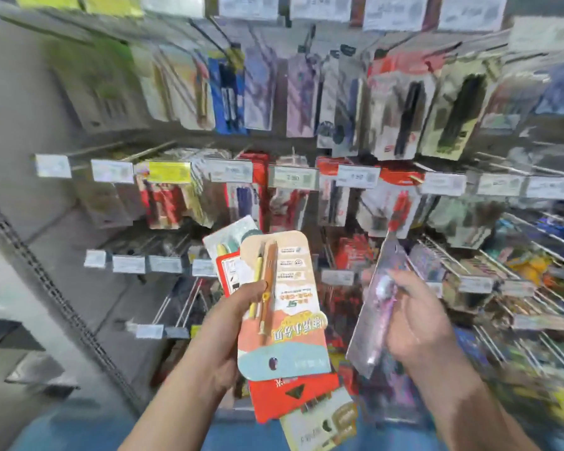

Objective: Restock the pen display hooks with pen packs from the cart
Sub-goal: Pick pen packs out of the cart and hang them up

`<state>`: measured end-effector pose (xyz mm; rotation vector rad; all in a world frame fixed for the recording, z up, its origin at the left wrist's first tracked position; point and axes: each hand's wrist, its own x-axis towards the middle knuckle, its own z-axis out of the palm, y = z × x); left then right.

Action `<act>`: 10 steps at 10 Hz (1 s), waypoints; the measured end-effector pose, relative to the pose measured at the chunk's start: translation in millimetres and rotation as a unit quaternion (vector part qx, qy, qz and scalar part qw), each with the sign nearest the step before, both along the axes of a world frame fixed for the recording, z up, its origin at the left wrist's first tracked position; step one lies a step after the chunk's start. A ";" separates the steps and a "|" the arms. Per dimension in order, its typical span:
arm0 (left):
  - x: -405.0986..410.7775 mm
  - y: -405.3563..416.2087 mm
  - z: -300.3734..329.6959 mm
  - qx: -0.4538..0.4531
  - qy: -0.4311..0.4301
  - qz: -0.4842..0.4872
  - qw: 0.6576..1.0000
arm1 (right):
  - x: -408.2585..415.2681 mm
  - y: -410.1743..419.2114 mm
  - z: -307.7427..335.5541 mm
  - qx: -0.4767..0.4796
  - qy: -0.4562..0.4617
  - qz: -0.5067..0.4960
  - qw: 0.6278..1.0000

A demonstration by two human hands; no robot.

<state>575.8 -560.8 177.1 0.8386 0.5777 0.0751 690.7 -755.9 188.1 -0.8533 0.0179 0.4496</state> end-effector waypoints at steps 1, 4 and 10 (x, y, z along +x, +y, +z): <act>-15.6 51.1 11.3 0.001 -0.004 0.019 1.000 | -7.0 56.0 4.9 -0.018 -0.055 -0.014 0.998; -2.2 148.7 51.4 0.199 0.038 0.053 0.978 | -6.2 139.6 46.5 -0.128 -0.180 -0.033 0.975; 60.8 220.6 120.8 0.526 0.105 0.058 0.842 | 107.2 229.1 151.7 -0.152 -0.337 -0.055 0.928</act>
